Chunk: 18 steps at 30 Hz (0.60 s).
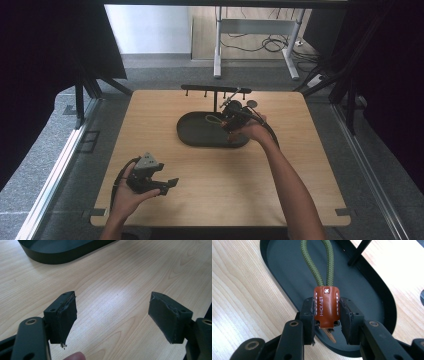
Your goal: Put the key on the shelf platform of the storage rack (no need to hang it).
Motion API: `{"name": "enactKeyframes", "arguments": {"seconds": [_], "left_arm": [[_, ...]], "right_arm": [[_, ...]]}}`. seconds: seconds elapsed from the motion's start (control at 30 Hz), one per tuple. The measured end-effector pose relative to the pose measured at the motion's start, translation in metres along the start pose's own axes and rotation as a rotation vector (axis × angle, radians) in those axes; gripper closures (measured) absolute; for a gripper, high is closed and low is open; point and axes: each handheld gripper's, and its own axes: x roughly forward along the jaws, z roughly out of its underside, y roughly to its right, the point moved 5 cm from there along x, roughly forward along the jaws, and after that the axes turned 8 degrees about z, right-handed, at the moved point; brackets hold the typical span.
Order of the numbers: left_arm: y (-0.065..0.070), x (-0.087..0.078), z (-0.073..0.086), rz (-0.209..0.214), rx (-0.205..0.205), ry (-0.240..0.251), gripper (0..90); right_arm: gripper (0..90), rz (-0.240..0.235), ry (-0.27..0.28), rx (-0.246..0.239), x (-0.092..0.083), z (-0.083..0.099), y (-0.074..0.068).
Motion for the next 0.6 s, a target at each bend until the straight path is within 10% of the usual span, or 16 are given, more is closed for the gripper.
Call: {"name": "enactKeyframes", "arguments": {"seconds": [0.6], "left_arm": [[0.0, 0.0, 0.0, -0.001, 0.001, 0.0, 23.1]], "right_arm": [[65.2, 0.004, -0.038, -0.014, 0.028, 0.014, -0.002]]}}
